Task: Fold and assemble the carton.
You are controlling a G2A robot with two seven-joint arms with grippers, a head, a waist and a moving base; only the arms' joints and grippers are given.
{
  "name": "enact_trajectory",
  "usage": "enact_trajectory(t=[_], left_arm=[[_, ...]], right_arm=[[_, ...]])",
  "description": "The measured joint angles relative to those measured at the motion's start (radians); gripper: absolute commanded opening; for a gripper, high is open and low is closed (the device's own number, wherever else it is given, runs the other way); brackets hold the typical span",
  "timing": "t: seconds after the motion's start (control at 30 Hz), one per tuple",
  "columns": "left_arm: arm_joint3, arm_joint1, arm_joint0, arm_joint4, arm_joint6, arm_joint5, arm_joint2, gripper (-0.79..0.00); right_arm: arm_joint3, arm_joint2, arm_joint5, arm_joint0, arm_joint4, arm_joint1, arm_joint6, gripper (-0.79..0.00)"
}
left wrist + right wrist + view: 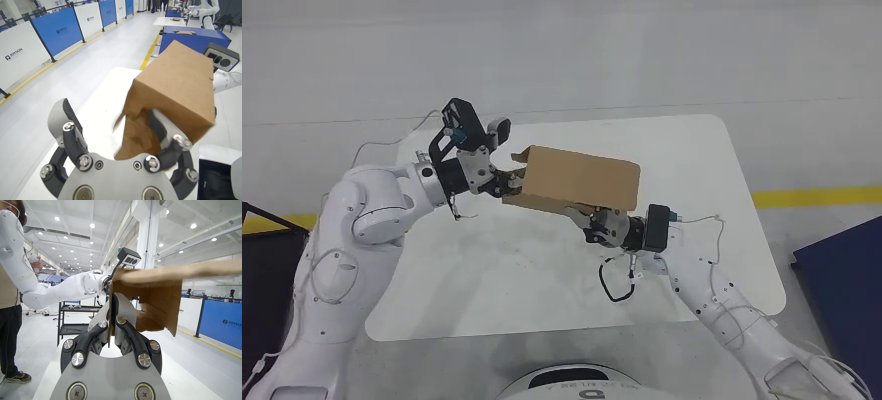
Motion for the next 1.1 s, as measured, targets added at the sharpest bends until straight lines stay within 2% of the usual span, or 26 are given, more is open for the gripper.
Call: enact_trajectory(t=[0.17, 0.33, 0.53, 0.7, 0.83, 1.1], left_arm=[[0.007, 0.000, -0.011, -0.034, -0.006, -0.005, 0.014, 0.000], [0.017, 0.003, -0.017, -0.040, 0.004, 0.011, -0.007, 0.000], [0.042, 0.012, 0.011, -0.029, 0.057, 0.046, -0.093, 0.000], [0.084, 0.022, 0.075, -0.077, 0.116, 0.069, -0.202, 0.000], [0.131, 0.026, 0.130, -0.152, 0.136, 0.073, -0.252, 0.000], [0.234, 0.020, 0.146, -0.225, 0.139, 0.050, -0.207, 0.000]], right_arm=[[0.000, 0.000, 0.000, 0.000, 0.000, 0.000, 0.000, -0.785], [0.000, 0.000, 0.000, 0.000, 0.000, 0.000, 0.000, -0.785], [0.000, 0.000, 0.000, 0.000, 0.000, 0.000, 0.000, -0.785], [0.000, 0.000, 0.000, 0.000, 0.000, 0.000, 0.000, -0.785], [0.000, 0.000, 0.000, 0.000, 0.000, 0.000, 0.000, -0.785], [0.000, 0.001, 0.001, -0.005, 0.014, -0.001, -0.001, -0.785]])
